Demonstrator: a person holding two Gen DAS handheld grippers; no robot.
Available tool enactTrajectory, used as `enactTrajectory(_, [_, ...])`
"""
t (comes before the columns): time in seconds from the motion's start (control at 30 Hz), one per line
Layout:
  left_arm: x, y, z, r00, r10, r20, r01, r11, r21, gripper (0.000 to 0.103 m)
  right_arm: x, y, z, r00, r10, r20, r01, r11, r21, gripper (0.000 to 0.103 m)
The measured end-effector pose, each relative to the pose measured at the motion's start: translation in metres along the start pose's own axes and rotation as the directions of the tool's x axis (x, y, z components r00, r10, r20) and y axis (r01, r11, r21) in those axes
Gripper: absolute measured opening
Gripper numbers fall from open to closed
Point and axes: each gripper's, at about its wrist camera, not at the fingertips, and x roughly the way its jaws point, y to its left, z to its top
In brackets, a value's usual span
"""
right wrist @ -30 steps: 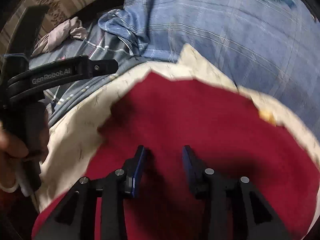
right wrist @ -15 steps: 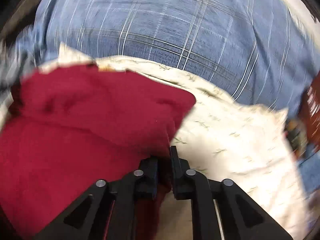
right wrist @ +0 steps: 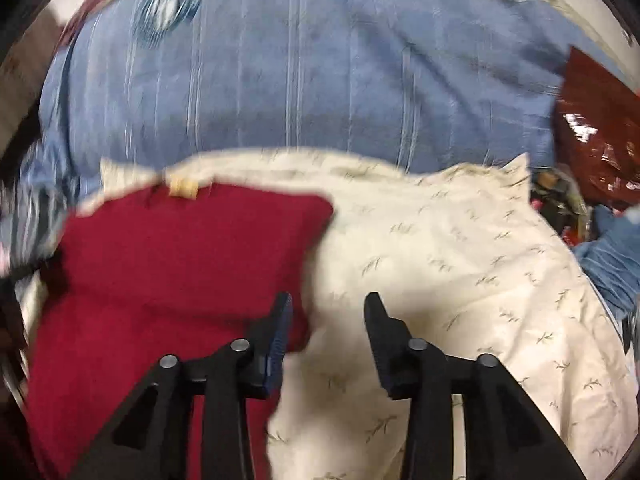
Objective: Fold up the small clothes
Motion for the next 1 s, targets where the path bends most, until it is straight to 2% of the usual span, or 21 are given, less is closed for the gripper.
enactTrajectory(0.13, [0.003,-0.002,-0.002,1.0,0.01,-0.004,-0.01,1.0,0.012,0.089,0.016,0.024,0.023,0.995,0.097,0.031,-0.096,0.995,-0.037,0.04])
enactTrajectory(0.17, [0.003,-0.002,-0.001,1.0,0.011,-0.005,-0.011,1.0,0.015,0.089,0.027,0.036,0.026,0.994,0.107,0.02,-0.105,0.992,-0.063,0.035])
enactTrajectory(0.23, [0.003,-0.002,-0.001,1.0,0.008,-0.005,-0.008,1.0,0.013,0.089,0.054,0.053,0.025,0.996,0.084,-0.026,-0.087,0.991,-0.105,0.035])
enactTrajectory(0.27, [0.004,-0.002,-0.001,1.0,0.004,-0.007,-0.004,1.0,0.012,0.09,0.072,0.056,0.023,0.997,0.041,-0.059,-0.048,0.991,-0.126,0.035])
enactTrajectory(0.33, [0.006,-0.002,-0.001,1.0,0.001,-0.012,-0.001,1.0,0.014,0.09,0.091,0.049,0.019,0.997,-0.005,-0.075,-0.003,0.993,-0.117,0.037])
enactTrajectory(0.37, [0.005,-0.002,-0.001,1.0,0.004,-0.011,-0.004,1.0,0.017,0.09,0.098,0.04,0.02,0.998,0.014,-0.067,-0.02,0.996,-0.084,0.04])
enactTrajectory(0.43, [0.004,-0.003,-0.002,1.0,0.01,-0.007,-0.01,1.0,0.022,0.09,0.094,0.022,0.022,0.995,0.073,-0.072,-0.071,0.997,0.026,0.041])
enactTrajectory(0.47, [0.004,-0.003,-0.002,1.0,0.01,-0.007,-0.01,1.0,0.023,0.09,0.088,0.02,0.022,0.995,0.067,-0.077,-0.064,0.997,0.042,0.041])
enactTrajectory(0.53, [0.002,-0.002,-0.002,1.0,0.004,-0.005,-0.004,1.0,0.021,0.09,0.072,0.024,0.021,0.997,0.042,-0.068,-0.04,0.999,0.025,0.046])
enactTrajectory(0.67, [0.001,-0.002,-0.003,1.0,0.005,-0.002,-0.005,1.0,0.025,0.089,0.027,0.029,0.014,0.993,0.114,-0.011,-0.114,0.993,0.013,0.045])
enactTrajectory(0.77, [0.0,-0.002,-0.004,1.0,0.003,-0.002,-0.003,1.0,0.023,0.09,0.03,0.034,0.01,0.992,0.122,-0.03,-0.123,0.992,-0.034,0.044])
enactTrajectory(0.83, [-0.001,-0.001,-0.004,1.0,0.0,-0.001,0.001,1.0,0.02,0.089,0.049,0.036,0.006,0.996,0.033,-0.08,-0.038,0.997,-0.072,0.042])
enactTrajectory(0.87, [-0.002,-0.001,-0.005,1.0,-0.004,-0.001,0.004,1.0,0.018,0.089,0.062,0.032,0.005,0.993,0.0,-0.116,-0.008,0.998,-0.068,0.044])
enactTrajectory(0.9, [-0.004,0.0,-0.006,1.0,-0.006,0.0,0.006,1.0,0.015,0.089,0.068,0.026,0.003,0.99,0.02,-0.138,-0.025,0.999,-0.034,0.043])
enactTrajectory(1.0, [-0.011,0.001,-0.009,1.0,-0.022,0.006,0.022,1.0,0.012,0.089,0.057,0.015,0.002,0.992,0.046,-0.119,-0.043,0.999,0.03,0.046])
